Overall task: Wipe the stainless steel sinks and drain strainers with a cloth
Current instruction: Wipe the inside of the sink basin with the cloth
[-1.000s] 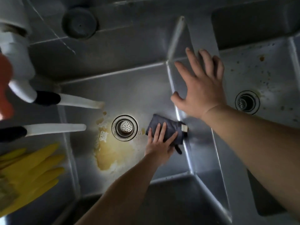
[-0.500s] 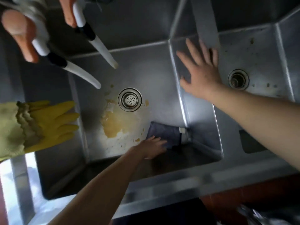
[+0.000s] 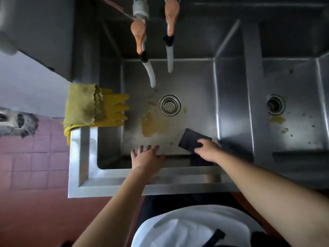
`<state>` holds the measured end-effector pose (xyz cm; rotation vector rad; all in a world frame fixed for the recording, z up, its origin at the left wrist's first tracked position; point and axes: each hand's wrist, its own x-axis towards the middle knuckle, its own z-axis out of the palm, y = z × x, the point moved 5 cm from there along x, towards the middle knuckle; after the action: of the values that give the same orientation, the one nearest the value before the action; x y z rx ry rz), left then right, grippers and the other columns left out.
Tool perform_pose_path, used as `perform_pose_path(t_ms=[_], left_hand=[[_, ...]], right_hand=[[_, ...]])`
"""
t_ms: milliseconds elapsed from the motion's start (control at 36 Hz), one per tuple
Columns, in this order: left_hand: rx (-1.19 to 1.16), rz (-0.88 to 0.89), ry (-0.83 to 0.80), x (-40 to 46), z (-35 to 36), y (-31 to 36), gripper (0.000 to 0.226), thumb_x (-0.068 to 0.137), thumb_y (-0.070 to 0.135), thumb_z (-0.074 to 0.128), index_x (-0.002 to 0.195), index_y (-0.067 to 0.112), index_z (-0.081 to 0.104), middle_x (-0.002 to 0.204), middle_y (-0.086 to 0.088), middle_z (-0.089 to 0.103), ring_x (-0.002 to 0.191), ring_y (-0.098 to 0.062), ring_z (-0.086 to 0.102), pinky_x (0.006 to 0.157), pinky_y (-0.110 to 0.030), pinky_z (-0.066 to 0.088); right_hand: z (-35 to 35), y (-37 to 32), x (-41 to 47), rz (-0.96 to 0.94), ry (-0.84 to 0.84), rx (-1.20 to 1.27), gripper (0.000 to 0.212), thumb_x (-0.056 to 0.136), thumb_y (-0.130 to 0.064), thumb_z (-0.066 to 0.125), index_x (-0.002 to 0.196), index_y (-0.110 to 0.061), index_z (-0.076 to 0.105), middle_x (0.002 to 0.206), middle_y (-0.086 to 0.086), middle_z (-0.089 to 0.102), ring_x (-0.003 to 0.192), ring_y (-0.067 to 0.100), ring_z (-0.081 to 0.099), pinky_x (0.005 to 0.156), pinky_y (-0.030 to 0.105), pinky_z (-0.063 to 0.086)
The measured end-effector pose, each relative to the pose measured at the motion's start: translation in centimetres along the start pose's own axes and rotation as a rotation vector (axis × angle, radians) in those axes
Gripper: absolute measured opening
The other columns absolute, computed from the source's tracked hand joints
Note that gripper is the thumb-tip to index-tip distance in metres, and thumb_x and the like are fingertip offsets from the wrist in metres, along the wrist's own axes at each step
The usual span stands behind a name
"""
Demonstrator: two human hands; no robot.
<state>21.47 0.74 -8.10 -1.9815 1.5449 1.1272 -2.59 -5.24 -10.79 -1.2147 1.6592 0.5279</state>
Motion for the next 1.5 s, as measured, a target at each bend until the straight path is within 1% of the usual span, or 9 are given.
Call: perform_pose_path(t_ms=[222, 389, 528, 694, 861, 1056, 1139, 1222, 1500], left_hand=[[-0.076, -0.237, 0.285, -4.6, -0.4, -2.4, 0.067, 0.092, 0.067, 0.026, 0.154, 0.043, 0.012, 0.166, -0.001, -0.003, 0.151, -0.028, -0.015, 0.118, -0.057, -0.012], [-0.241, -0.496, 0.511, -7.2, 2.0, -2.8, 0.07, 0.092, 0.063, 0.027, 0.154, 0.044, 0.0, 0.166, 0.001, -0.013, 0.15, -0.025, -0.019, 0.119, -0.055, -0.012], [-0.405, -0.764, 0.635, -7.3, 3.3, -0.1, 0.078, 0.09, 0.059, 0.033, 0.155, 0.04, -0.008, 0.165, 0.0, -0.016, 0.152, -0.025, -0.014, 0.12, -0.054, -0.007], [-0.467, -1.009, 0.7, -6.5, 4.3, 0.1, 0.081, 0.09, 0.061, 0.029, 0.158, 0.026, 0.004, 0.166, -0.004, -0.004, 0.152, -0.025, -0.009, 0.121, -0.053, -0.003], [-0.404, -1.06, 0.742, -6.4, 4.2, 0.4, 0.079, 0.089, 0.061, 0.029, 0.157, 0.024, 0.014, 0.166, -0.006, 0.005, 0.153, -0.025, -0.002, 0.121, -0.053, -0.001], [-0.397, -1.07, 0.752, -6.5, 4.1, 0.5, 0.078, 0.087, 0.055, 0.034, 0.156, 0.023, 0.018, 0.166, -0.006, 0.008, 0.153, -0.025, 0.002, 0.121, -0.054, 0.002], [-0.397, -1.076, 0.738, -6.6, 4.0, 0.5, 0.078, 0.086, 0.055, 0.035, 0.155, 0.023, 0.021, 0.166, -0.006, 0.008, 0.153, -0.025, 0.002, 0.12, -0.055, 0.004], [-0.395, -1.075, 0.711, -6.6, 3.8, 0.5, 0.077, 0.085, 0.055, 0.034, 0.155, 0.023, 0.023, 0.165, -0.008, 0.009, 0.152, -0.026, 0.001, 0.119, -0.057, 0.005], [-0.412, -1.07, 0.666, -6.6, 3.6, 0.6, 0.08, 0.082, 0.054, 0.037, 0.155, 0.024, 0.023, 0.166, -0.009, 0.005, 0.153, -0.027, -0.002, 0.119, -0.057, 0.004]], right_hand=[[1.1, -2.8, 1.4, -0.106, -0.007, -0.064, 0.061, 0.094, -0.029, 0.055, 0.152, -0.025, 0.036, 0.151, 0.006, 0.045, 0.134, 0.026, 0.044, 0.091, 0.022, 0.033], [2.6, -1.2, 4.5, -0.141, -0.151, -0.304, 0.068, 0.093, -0.036, 0.055, 0.155, -0.021, 0.029, 0.163, 0.008, 0.023, 0.147, 0.029, 0.028, 0.118, 0.035, 0.028], [2.6, 0.3, 6.9, -0.192, -0.103, -0.379, 0.071, 0.088, -0.041, 0.055, 0.153, -0.025, 0.031, 0.163, 0.011, 0.022, 0.146, 0.034, 0.03, 0.115, 0.039, 0.033], [2.3, 0.2, 9.6, -0.113, 0.056, -0.235, 0.067, 0.088, -0.032, 0.051, 0.15, -0.035, 0.026, 0.149, 0.012, 0.033, 0.131, 0.04, 0.042, 0.109, 0.046, 0.037], [4.3, -0.2, 10.7, -0.08, 0.116, -0.223, 0.074, 0.09, -0.044, 0.062, 0.148, -0.035, 0.017, 0.154, 0.012, 0.017, 0.135, 0.041, 0.023, 0.108, 0.051, 0.03], [3.5, 1.9, 12.0, -0.155, 0.117, -0.509, 0.071, 0.09, -0.003, 0.049, 0.142, -0.042, 0.02, 0.15, 0.01, 0.014, 0.131, 0.039, 0.022, 0.094, 0.052, 0.039], [2.5, 4.1, 12.1, -0.195, 0.135, -0.688, 0.052, 0.098, -0.01, 0.039, 0.137, -0.042, 0.026, 0.144, 0.011, 0.018, 0.127, 0.038, 0.027, 0.097, 0.05, 0.042], [1.8, 5.0, 12.0, -0.306, 0.088, -0.841, 0.073, 0.088, 0.003, 0.046, 0.145, -0.038, 0.027, 0.143, 0.013, 0.017, 0.126, 0.038, 0.027, 0.098, 0.045, 0.045], [2.5, 4.4, 11.7, -0.376, 0.094, -0.853, 0.068, 0.087, -0.02, 0.063, 0.146, -0.038, 0.033, 0.137, 0.009, 0.025, 0.121, 0.034, 0.035, 0.1, 0.044, 0.044]])
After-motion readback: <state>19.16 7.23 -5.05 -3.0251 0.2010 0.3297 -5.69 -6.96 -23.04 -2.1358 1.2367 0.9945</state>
